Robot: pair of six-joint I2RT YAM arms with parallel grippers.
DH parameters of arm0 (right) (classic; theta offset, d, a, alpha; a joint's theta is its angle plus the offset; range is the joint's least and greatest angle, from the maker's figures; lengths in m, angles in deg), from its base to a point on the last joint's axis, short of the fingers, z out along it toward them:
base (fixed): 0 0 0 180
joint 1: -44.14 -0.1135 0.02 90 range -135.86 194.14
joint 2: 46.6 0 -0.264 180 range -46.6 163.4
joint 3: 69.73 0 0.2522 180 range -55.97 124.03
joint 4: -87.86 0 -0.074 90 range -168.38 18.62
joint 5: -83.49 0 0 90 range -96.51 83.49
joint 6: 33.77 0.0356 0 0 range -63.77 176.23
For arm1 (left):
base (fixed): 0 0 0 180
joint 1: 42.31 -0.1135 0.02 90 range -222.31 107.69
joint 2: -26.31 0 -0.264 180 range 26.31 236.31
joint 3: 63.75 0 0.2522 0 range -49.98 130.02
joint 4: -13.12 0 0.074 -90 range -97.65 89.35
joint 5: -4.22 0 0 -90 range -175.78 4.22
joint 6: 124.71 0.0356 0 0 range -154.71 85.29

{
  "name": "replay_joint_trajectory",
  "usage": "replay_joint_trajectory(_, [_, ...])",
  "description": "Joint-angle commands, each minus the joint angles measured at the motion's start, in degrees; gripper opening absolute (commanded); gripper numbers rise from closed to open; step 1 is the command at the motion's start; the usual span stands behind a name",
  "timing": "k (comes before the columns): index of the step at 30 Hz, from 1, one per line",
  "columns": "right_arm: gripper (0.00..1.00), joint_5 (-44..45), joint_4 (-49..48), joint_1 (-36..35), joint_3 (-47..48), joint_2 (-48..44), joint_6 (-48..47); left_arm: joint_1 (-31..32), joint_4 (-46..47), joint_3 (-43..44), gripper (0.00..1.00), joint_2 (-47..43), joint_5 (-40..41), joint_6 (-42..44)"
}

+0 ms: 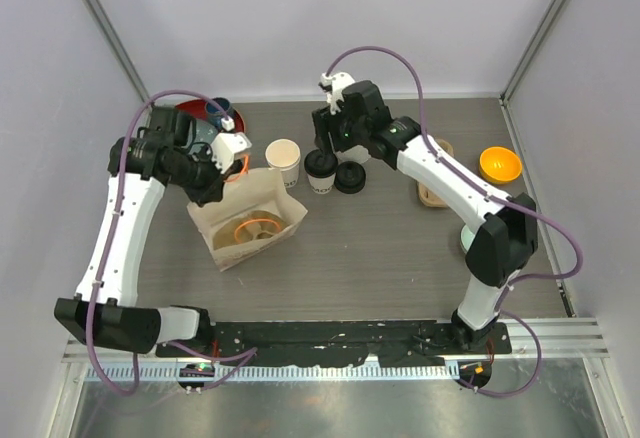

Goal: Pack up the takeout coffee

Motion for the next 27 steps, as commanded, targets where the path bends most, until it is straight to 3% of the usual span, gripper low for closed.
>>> replay_joint_trajectory(1, [0.67,-14.0,5.3,0.1,6.9,1.6,-22.2,-4.6,-10.2,-2.1,0.0,-2.3,-2.2,3.9])
replay_joint_trajectory(5, [0.71,-31.4,10.9,0.1,10.0,3.9,-36.4,-8.4,-12.1,-1.4,0.0,-0.3,-7.5,5.6])
replay_joint_trajectory(8, [0.7,-35.2,14.1,0.1,10.7,7.3,-43.5,-11.9,-11.9,-1.3,0.0,-0.1,-8.7,6.3])
replay_joint_trajectory(13, [0.6,-32.5,17.8,0.2,15.7,13.7,-47.6,-13.5,-12.0,-1.8,0.0,-0.8,-9.1,6.8])
replay_joint_trajectory(19, [0.72,-28.8,26.4,0.2,28.1,21.6,-48.4,-13.5,-12.4,-1.8,0.0,-0.8,-10.3,6.6])
replay_joint_trajectory(24, [0.72,-28.2,24.8,0.0,26.8,21.9,-47.4,-13.5,-12.9,-1.3,0.0,-0.5,-10.7,6.6])
replay_joint_trajectory(27, [0.65,-26.8,24.1,-0.1,26.7,22.2,-46.3,-13.5,-13.1,-0.8,0.0,-0.2,-11.0,6.6])
